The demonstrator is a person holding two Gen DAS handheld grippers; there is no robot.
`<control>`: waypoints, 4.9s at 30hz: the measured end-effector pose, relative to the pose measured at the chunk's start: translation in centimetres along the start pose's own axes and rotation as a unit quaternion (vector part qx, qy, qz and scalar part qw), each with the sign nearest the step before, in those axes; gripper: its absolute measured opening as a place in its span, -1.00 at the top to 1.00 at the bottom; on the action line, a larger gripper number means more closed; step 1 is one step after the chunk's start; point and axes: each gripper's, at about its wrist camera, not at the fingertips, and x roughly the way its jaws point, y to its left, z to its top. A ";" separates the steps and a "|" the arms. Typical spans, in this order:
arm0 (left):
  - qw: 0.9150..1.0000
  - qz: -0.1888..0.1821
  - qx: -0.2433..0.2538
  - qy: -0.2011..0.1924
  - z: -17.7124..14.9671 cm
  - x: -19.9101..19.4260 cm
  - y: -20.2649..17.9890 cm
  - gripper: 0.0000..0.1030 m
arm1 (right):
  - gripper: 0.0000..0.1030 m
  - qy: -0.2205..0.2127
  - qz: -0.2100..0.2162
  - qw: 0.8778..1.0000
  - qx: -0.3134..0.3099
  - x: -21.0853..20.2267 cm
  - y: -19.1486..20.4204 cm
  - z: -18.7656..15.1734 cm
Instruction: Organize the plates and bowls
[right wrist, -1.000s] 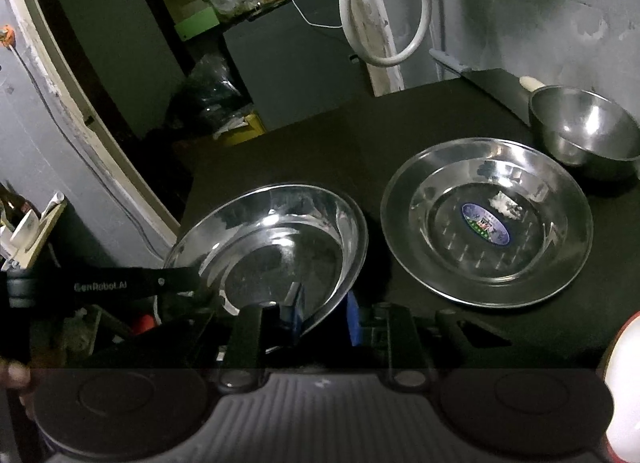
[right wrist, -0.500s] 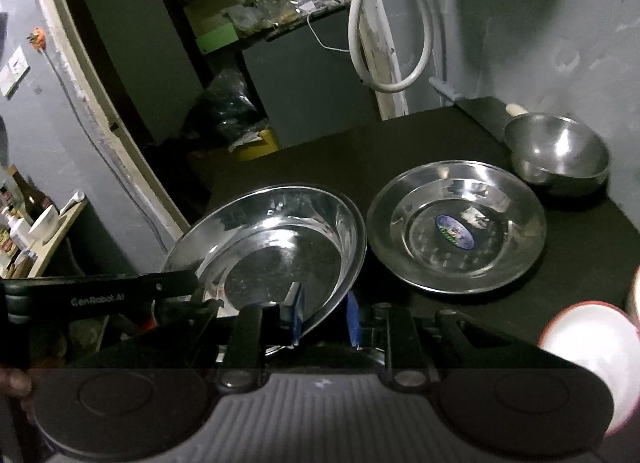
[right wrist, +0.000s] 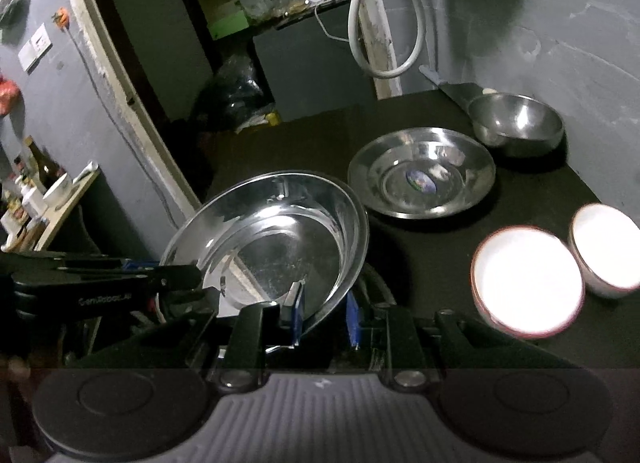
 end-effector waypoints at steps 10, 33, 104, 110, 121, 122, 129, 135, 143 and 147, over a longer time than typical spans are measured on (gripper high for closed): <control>0.999 0.021 0.022 0.029 -2.2 -1.0 -1.8 0.53 | 0.51 0.026 0.006 1.000 -0.005 -1.8 0.1 -2.5; 0.995 0.041 0.052 0.070 -2.2 1.0 -4.2 0.44 | 0.46 0.053 -0.011 0.998 -0.009 -1.7 -0.6 -2.8; 0.995 -0.092 -0.036 0.024 11.2 16.9 -4.1 0.52 | 0.03 -0.015 -0.112 0.993 0.024 9.2 -9.1 6.3; 0.995 -0.093 -0.024 0.019 11.0 16.2 -4.1 0.52 | 0.12 -0.017 -0.111 0.993 0.027 9.0 -9.1 6.3; 0.995 -0.099 -0.013 -0.004 10.4 13.9 -4.2 0.51 | 0.16 -0.029 -0.090 0.995 0.033 7.8 -9.1 6.3; 0.995 -0.100 -0.012 -0.008 10.3 13.6 -4.2 0.51 | 0.16 -0.031 -0.087 0.995 0.034 7.7 -9.1 6.3; 0.994 -0.099 -0.001 -0.034 9.8 11.4 -4.0 0.51 | 0.20 -0.052 -0.072 0.995 0.033 5.8 -8.5 5.9; 0.994 -0.089 0.013 -0.056 9.0 9.2 -4.4 0.51 | 0.21 -0.067 -0.065 0.995 0.029 4.2 -7.7 5.4; 0.994 -0.082 0.025 -0.073 7.4 6.2 -4.6 0.50 | 0.21 -0.077 -0.054 0.995 0.020 1.7 -6.5 4.1; 0.994 -0.072 0.038 -0.076 6.2 4.8 -4.6 0.49 | 0.22 -0.074 -0.045 0.996 0.017 0.7 -5.7 3.1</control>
